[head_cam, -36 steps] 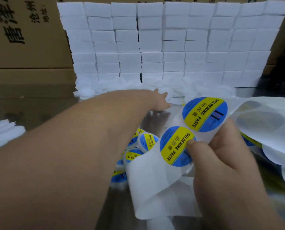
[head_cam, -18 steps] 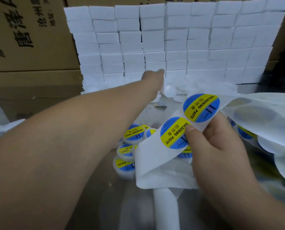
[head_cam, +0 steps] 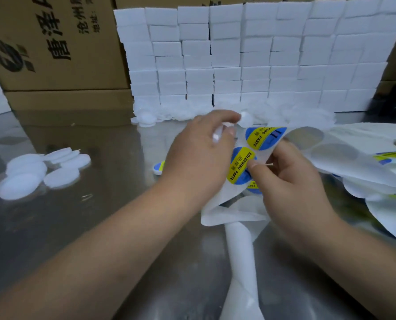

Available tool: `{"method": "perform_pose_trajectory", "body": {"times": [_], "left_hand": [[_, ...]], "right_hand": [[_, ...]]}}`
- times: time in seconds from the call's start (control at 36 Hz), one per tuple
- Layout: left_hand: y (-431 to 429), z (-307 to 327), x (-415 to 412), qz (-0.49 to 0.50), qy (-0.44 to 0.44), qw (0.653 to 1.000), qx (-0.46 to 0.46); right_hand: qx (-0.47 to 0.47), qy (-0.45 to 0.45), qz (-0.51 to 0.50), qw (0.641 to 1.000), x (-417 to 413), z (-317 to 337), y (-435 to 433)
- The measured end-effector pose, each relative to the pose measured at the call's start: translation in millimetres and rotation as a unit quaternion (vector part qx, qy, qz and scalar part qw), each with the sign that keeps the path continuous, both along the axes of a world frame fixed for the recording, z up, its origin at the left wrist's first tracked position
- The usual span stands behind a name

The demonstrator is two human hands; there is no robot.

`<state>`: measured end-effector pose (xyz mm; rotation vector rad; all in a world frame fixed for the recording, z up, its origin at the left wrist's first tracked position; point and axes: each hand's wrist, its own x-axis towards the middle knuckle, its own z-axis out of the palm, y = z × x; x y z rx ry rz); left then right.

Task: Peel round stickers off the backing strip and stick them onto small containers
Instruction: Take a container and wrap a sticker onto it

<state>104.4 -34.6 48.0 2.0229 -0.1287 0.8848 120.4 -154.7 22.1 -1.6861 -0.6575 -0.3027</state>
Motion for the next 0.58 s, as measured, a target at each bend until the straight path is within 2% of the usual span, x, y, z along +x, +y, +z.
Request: {"method": "perform_pose_trajectory", "body": {"times": [0.08, 0.14, 0.28, 0.5, 0.58], "left_hand": [[-1.7, -9.1, -1.3, 0.002, -0.009, 0.995, 0.095], [-0.2, -11.3, 0.3, 0.001, -0.001, 0.993, 0.121], [8.3, -14.1, -2.8, -0.023, 0.02, 0.989, 0.143], [14.7, -12.4, -8.0, -0.027, 0.019, 0.983, 0.18], [16.2, -12.2, -8.0, -0.024, 0.017, 0.991, 0.133]], "right_hand": [[-0.031, -0.027, -0.008, 0.999, 0.4, -0.1, -0.2], [-0.045, -0.045, -0.027, 0.998, 3.2, -2.3, -2.3], [-0.076, -0.082, -0.055, 0.992, 6.5, -6.6, -6.3], [-0.144, -0.104, -0.031, 0.984, 4.0, -6.9, -5.4], [-0.145, -0.114, -0.036, 0.982, 3.8, -5.7, -5.3]]}}
